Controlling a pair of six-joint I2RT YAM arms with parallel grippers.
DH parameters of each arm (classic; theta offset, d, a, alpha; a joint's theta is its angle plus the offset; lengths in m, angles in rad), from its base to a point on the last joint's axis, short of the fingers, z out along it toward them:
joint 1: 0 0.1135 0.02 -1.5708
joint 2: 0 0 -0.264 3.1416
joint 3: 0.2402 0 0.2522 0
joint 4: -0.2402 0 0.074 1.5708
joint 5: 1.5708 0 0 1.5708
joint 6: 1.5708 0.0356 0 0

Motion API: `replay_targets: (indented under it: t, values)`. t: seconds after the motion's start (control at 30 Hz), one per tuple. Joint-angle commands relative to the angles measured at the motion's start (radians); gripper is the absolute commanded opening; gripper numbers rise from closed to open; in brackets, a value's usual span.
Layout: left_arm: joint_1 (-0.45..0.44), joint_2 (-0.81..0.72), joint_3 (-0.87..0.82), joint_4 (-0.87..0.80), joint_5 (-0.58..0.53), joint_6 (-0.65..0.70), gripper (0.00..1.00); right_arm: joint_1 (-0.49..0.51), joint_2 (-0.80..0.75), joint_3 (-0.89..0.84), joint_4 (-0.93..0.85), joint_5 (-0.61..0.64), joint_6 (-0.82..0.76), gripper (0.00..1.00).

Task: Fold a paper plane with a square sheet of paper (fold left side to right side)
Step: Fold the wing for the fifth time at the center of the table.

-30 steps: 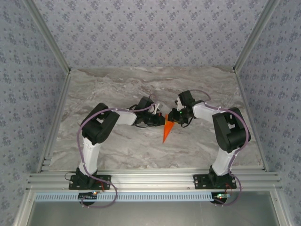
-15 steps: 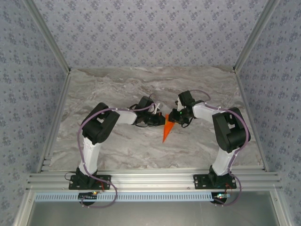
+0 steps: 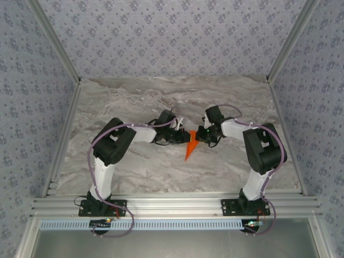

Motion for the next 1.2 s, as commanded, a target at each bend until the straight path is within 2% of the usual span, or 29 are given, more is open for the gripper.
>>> replay_targets:
  t: [0.0,0.17,0.43,0.63,1.17]
  values:
    - [0.005,-0.076,-0.055,-0.013,-0.092,0.027,0.23,-0.007,0.031,-0.049,-0.085,0.063,-0.001,0.16]
    - [-0.009,-0.196,-0.123,-0.026,-0.084,0.024,0.24,-0.008,0.020,-0.048,-0.078,0.056,0.002,0.16]
    - [-0.101,-0.283,-0.136,-0.049,-0.077,0.007,0.21,-0.007,0.023,-0.048,-0.078,0.054,0.001,0.16]
    - [-0.155,-0.230,-0.086,-0.066,-0.070,0.003,0.21,-0.006,0.023,-0.046,-0.079,0.054,0.001,0.16]
    - [-0.155,-0.147,-0.050,-0.172,-0.127,0.049,0.22,-0.005,0.027,-0.038,-0.095,0.066,-0.006,0.16]
